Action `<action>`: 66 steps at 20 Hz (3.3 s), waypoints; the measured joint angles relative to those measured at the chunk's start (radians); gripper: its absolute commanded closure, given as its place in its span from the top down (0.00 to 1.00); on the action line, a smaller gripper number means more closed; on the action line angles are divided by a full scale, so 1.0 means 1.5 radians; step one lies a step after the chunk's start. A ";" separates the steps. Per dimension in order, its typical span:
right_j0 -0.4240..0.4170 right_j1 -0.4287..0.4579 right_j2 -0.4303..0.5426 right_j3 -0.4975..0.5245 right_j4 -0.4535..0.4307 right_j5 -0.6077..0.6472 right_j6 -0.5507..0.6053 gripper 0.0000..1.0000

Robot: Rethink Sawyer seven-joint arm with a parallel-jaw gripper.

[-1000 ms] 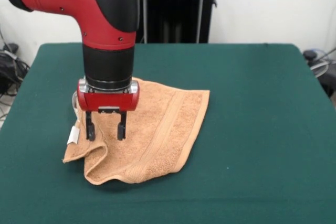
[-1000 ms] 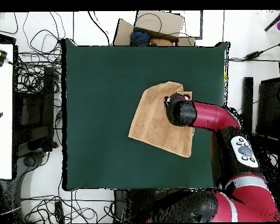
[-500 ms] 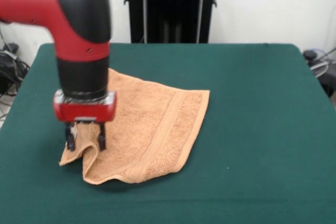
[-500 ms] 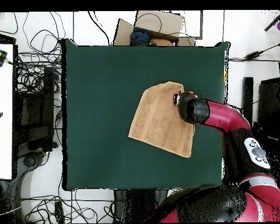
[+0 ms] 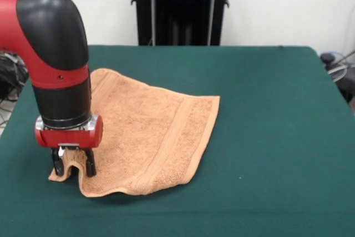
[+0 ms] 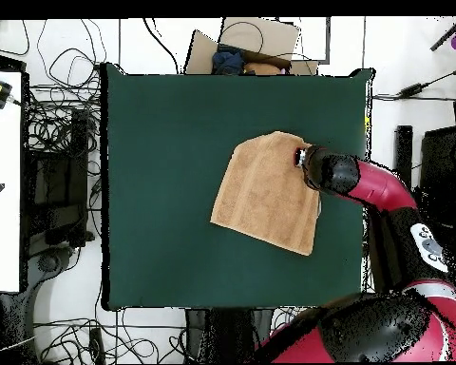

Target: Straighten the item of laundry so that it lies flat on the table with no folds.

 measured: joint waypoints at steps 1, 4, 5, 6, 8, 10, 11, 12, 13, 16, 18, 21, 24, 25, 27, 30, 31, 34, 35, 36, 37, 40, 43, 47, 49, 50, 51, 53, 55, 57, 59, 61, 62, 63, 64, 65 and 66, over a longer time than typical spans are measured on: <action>0.000 0.001 0.002 -0.005 -0.004 0.008 0.000 1.00; 0.001 0.002 0.004 -0.011 -0.010 0.020 0.000 1.00; 0.001 0.002 0.004 -0.012 -0.010 0.021 0.000 1.00; 0.001 0.002 0.004 -0.013 -0.010 0.023 0.000 1.00; 0.002 0.003 0.004 -0.014 -0.010 0.026 0.000 1.00; 0.002 0.003 0.004 -0.014 -0.010 0.026 0.000 1.00; 0.002 0.003 0.004 -0.014 -0.010 0.026 0.000 1.00; 0.002 0.003 0.004 -0.015 -0.010 0.026 0.000 1.00; 0.004 0.003 0.002 -0.016 -0.010 0.026 0.000 1.00; 0.005 0.007 0.002 -0.023 -0.009 0.030 0.000 1.00; 0.003 0.011 0.007 -0.034 -0.009 0.043 0.000 1.00; -0.002 0.018 0.019 -0.056 -0.011 0.088 0.000 1.00; -0.004 0.026 0.032 -0.083 -0.017 0.139 0.000 1.00; -0.003 0.029 0.035 -0.094 -0.019 0.156 0.000 1.00; -0.002 0.037 0.043 -0.118 -0.028 0.196 0.000 1.00; -0.001 0.042 0.049 -0.134 -0.036 0.222 0.000 1.00; 0.000 0.044 0.052 -0.141 -0.038 0.233 0.000 1.00; 0.000 0.047 0.054 -0.147 -0.039 0.244 0.000 1.00; 0.000 0.047 0.054 -0.149 -0.039 0.246 0.000 1.00; 0.000 0.048 0.054 -0.150 -0.039 0.248 0.000 1.00; 0.000 0.048 0.054 -0.151 -0.039 0.249 0.000 1.00; 0.001 0.049 0.055 -0.154 -0.039 0.252 0.000 1.00; 0.002 0.048 0.054 -0.153 -0.041 0.252 0.000 1.00; 0.002 0.039 0.055 -0.138 -0.057 0.237 0.000 1.00; 0.002 0.033 0.055 -0.126 -0.060 0.228 0.000 1.00; 0.003 0.030 0.055 -0.121 -0.060 0.226 0.000 1.00; 0.003 0.026 0.055 -0.115 -0.061 0.224 0.000 1.00; 0.005 0.013 0.055 -0.099 -0.061 0.223 0.000 1.00; 0.007 0.004 0.055 -0.089 -0.061 0.223 0.000 1.00; 0.011 -0.009 0.055 -0.078 -0.061 0.223 0.000 1.00; 0.013 -0.013 0.055 -0.077 -0.061 0.223 0.000 1.00; 0.015 -0.017 0.055 -0.075 -0.061 0.223 0.000 1.00; 0.015 -0.018 0.055 -0.075 -0.061 0.223 0.000 1.00; 0.015 -0.019 0.055 -0.074 -0.061 0.223 0.000 1.00; 0.015 -0.020 0.055 -0.074 -0.061 0.223 0.000 1.00; 0.015 -0.021 0.055 -0.072 -0.061 0.223 0.000 1.00; 0.014 -0.021 0.055 -0.072 -0.061 0.223 0.000 1.00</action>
